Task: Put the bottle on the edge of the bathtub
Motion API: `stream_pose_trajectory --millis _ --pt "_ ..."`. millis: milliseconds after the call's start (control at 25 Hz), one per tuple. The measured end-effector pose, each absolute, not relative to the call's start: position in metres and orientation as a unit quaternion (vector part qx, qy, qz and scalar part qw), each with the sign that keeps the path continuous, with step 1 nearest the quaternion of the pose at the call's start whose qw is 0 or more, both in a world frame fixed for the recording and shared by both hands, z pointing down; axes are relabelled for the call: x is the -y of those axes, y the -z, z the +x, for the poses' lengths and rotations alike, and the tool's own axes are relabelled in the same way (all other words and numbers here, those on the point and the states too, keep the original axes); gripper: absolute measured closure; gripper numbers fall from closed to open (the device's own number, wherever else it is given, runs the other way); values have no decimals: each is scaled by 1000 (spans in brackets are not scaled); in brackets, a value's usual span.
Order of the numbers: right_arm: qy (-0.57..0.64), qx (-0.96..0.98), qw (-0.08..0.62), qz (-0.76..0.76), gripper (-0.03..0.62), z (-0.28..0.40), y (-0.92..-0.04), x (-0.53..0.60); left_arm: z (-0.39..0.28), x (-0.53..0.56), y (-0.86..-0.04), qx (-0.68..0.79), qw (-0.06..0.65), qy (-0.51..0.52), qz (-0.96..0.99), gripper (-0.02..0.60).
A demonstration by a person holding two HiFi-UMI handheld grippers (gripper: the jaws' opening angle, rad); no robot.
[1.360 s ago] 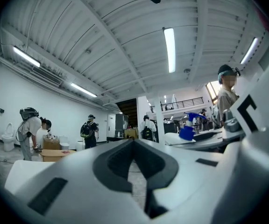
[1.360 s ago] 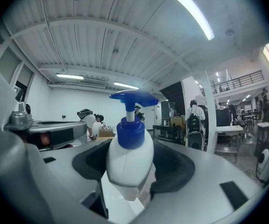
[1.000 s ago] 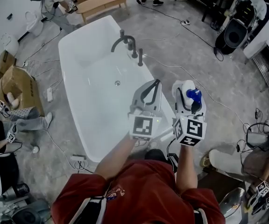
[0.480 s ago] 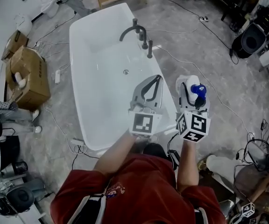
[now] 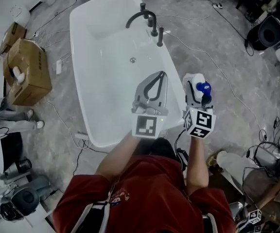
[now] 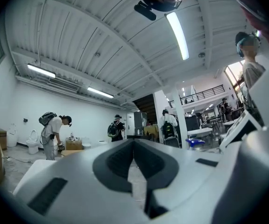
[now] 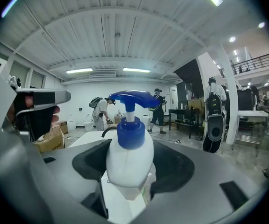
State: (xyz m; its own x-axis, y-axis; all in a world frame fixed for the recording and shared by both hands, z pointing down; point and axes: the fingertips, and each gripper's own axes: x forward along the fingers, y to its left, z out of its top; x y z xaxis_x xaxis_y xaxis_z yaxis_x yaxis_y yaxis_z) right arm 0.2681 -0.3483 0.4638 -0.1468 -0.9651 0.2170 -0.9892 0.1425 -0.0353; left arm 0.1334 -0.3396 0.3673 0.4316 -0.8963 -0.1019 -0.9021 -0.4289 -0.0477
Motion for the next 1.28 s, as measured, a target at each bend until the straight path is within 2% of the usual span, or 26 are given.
stream_pose_trajectory --millis 480,1280 --pt "-120 764 110 625 319 254 -563 367 118 344 -398 -544 63 6 -836 566" --pt "-171 767 179 592 319 256 -689 391 119 349 -436 -575 41 25 -817 566"
